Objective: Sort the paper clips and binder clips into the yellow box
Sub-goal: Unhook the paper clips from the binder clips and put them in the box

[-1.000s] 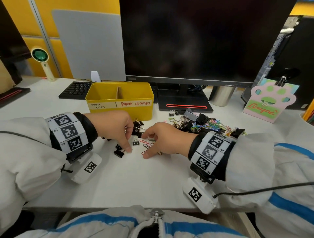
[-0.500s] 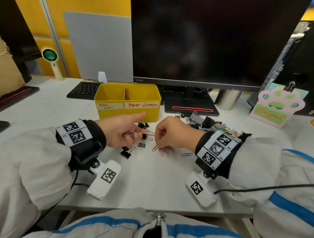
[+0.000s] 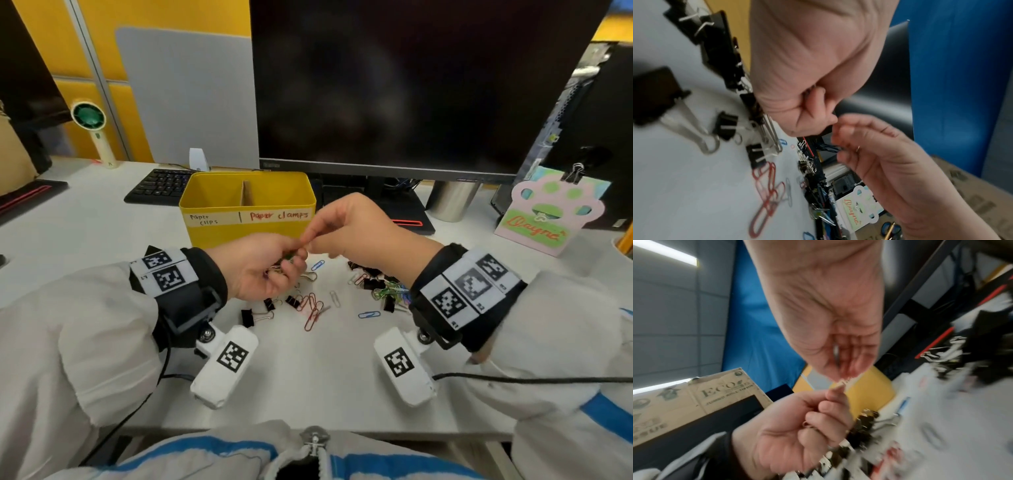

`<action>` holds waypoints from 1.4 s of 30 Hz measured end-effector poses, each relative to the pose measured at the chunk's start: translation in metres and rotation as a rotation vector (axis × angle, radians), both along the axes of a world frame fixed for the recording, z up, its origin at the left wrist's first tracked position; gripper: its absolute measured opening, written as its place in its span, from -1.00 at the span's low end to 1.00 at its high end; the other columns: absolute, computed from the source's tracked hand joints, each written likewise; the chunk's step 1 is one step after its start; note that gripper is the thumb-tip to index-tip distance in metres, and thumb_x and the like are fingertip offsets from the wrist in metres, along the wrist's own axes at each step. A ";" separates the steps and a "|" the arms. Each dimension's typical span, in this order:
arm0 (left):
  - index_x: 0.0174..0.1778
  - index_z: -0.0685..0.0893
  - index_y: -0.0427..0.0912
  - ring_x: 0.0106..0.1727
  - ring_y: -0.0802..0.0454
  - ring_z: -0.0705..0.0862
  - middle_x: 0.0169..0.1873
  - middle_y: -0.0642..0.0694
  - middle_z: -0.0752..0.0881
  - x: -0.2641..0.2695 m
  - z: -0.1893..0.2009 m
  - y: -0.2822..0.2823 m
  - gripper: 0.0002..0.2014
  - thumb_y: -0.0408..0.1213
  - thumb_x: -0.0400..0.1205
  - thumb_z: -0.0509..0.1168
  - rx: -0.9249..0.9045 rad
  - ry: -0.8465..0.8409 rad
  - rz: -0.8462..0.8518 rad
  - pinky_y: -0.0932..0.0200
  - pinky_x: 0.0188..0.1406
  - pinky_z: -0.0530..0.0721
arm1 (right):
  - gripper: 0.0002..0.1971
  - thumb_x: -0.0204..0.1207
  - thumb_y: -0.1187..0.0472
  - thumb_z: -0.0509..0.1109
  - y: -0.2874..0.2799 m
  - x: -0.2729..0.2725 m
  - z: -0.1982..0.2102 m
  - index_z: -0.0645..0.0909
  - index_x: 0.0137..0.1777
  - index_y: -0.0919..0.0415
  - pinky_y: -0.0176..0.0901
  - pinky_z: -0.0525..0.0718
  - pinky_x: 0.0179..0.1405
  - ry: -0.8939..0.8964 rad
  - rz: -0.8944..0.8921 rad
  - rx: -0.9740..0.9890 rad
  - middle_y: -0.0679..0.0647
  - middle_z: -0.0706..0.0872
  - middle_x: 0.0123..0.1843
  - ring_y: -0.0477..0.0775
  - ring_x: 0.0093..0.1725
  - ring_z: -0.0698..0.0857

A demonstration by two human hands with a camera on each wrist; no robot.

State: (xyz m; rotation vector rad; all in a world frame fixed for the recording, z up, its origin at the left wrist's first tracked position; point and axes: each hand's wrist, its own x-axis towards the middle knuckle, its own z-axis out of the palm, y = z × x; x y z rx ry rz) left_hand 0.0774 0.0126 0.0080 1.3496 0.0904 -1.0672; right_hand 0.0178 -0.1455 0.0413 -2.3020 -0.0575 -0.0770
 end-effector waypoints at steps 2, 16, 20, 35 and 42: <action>-0.17 0.58 -0.13 -0.62 0.19 0.32 -0.52 0.03 0.45 0.004 -0.004 0.001 -0.70 -0.03 0.79 0.19 0.183 -0.237 -0.081 0.39 -0.79 0.21 | -0.81 0.47 0.21 0.61 -0.008 -0.004 -0.006 0.82 0.06 0.13 0.11 0.81 0.09 0.167 -0.105 -0.199 0.07 0.82 0.03 0.06 0.00 0.80; -0.21 0.84 -0.03 -0.31 0.15 0.64 -0.29 0.10 0.75 0.013 -0.003 0.016 -0.85 -0.11 0.43 0.64 0.798 -1.218 -0.419 0.33 -0.47 0.46 | -0.78 0.32 0.22 0.72 0.004 -0.015 -0.056 0.87 -0.04 0.05 -0.51 0.47 -0.42 0.243 0.117 -0.203 -0.24 0.66 -0.37 -0.27 -0.39 0.59; -0.12 0.85 -0.05 -0.12 0.18 0.66 -0.14 0.12 0.77 0.015 0.000 0.015 -0.79 -0.01 0.49 0.58 0.683 -1.130 -0.237 0.33 -0.35 0.52 | -0.88 0.38 0.29 0.64 -0.003 -0.012 -0.054 0.82 -0.13 0.09 -0.42 0.56 -0.37 0.234 0.134 -0.272 -0.14 0.74 -0.36 -0.23 -0.42 0.64; -0.13 0.89 0.00 0.03 0.11 0.70 -0.06 0.17 0.81 0.001 -0.008 0.003 -0.73 0.06 0.37 0.64 0.584 -0.950 -0.390 0.19 0.05 0.64 | -0.80 0.51 0.20 0.16 -0.053 -0.018 -0.033 0.49 -0.27 0.28 -0.27 0.46 -0.46 0.437 -0.324 1.463 0.18 0.48 -0.26 0.05 -0.37 0.49; -0.22 0.87 0.01 -0.18 0.12 0.68 -0.18 0.15 0.77 -0.008 -0.011 -0.006 -0.72 -0.03 0.26 0.73 0.727 -1.141 -0.601 0.30 -0.33 0.59 | -0.61 0.51 0.23 0.56 -0.048 -0.031 -0.033 0.37 -0.33 0.05 -0.36 0.22 -0.72 0.519 -0.209 0.748 -0.06 0.23 -0.46 -0.11 -0.53 0.15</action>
